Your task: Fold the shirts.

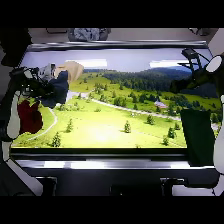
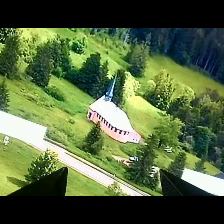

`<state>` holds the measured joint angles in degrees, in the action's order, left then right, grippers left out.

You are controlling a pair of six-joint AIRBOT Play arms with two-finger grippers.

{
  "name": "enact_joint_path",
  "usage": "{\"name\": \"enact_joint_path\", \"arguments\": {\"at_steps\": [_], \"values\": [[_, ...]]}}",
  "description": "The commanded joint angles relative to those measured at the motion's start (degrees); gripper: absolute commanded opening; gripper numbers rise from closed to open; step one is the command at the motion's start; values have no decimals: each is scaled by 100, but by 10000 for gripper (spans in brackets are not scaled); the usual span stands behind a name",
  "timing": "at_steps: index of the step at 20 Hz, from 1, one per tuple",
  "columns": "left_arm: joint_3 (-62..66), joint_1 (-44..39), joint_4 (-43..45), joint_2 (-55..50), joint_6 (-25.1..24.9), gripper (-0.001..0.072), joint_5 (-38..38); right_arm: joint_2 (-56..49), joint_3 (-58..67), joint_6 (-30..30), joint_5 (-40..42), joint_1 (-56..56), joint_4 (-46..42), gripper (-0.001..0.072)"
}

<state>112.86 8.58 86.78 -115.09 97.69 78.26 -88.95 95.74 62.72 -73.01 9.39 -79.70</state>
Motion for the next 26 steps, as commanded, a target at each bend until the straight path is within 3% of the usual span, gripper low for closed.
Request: {"name": "enact_joint_path", "arguments": {"at_steps": [1, 6, 8, 12, 14, 17, 21, 24, 25, 26], "values": [[138, -20, -243, 68, -140, 34, 120, 0, 9, -140, -59, 0, 22, 666], [518, -658, -553, 2157, -944, 33, -660, 603, 33, -509, -39, 0, 20, 665], [367, -1235, -848, 3257, -1300, 33, -841, 1126, 37, -509, -87, 0, 22, 665], [-269, -2966, -1034, 4603, -1309, 33, -1027, 2273, 35, -511, -522, 0, 9, 666], [-603, -3884, -1025, 4690, -1311, 33, -1032, 2726, 35, -507, -789, 0, 4, 666], [-1322, -4607, -669, 4454, -1200, 33, -1043, 3191, 35, -507, -1226, 0, -35, 666], [-2872, -4717, -645, 3827, -890, 34, -1073, 3204, -28, -490, -1882, 0, -42, 665], [-3740, -4651, -649, 3182, -809, 39, -1292, 2924, -243, -492, -1939, 0, -20, 665], [-3713, -4551, -737, 2983, -811, 213, -1204, 2765, -308, -492, -1989, 0, -15, 665], [-3580, -4422, -857, 2892, -811, 553, -1071, 2577, -387, -494, -2020, 0, -4, 666]]}}
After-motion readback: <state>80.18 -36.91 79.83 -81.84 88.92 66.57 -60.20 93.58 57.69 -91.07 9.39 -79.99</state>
